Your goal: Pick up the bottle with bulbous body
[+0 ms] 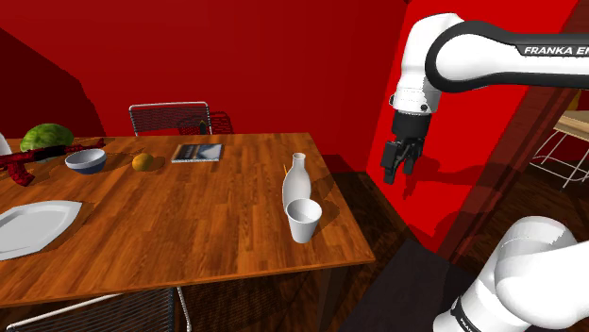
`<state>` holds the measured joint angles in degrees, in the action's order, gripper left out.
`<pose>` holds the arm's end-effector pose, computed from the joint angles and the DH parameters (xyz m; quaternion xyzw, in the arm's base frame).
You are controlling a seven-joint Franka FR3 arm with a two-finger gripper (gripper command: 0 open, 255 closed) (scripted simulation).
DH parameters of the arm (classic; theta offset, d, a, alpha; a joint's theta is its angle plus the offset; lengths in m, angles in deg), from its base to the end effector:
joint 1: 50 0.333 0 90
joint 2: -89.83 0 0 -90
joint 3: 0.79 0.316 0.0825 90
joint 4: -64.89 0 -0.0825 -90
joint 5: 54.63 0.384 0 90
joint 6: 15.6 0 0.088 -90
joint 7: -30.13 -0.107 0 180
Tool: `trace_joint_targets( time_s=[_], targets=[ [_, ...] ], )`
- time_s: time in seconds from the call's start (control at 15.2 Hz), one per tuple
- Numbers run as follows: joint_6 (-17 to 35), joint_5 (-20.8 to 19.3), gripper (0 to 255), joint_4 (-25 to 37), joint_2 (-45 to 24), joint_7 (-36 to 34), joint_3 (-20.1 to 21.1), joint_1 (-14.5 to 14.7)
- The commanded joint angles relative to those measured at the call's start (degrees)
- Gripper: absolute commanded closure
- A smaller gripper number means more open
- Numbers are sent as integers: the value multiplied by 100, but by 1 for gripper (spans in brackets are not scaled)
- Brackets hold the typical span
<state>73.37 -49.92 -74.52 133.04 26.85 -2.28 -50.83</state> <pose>0.3083 -0.0051 0.5436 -0.9957 0.0465 0.0637 0.0492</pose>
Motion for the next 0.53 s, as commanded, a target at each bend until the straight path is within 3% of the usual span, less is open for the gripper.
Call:
trace_joint_targets(
  time_s=[0.0,0.46],
  targets=[
    [0,0,0,0,0,0,0,0],
    [829,-69,0,854,-1589,-65,144,46]
  ],
)
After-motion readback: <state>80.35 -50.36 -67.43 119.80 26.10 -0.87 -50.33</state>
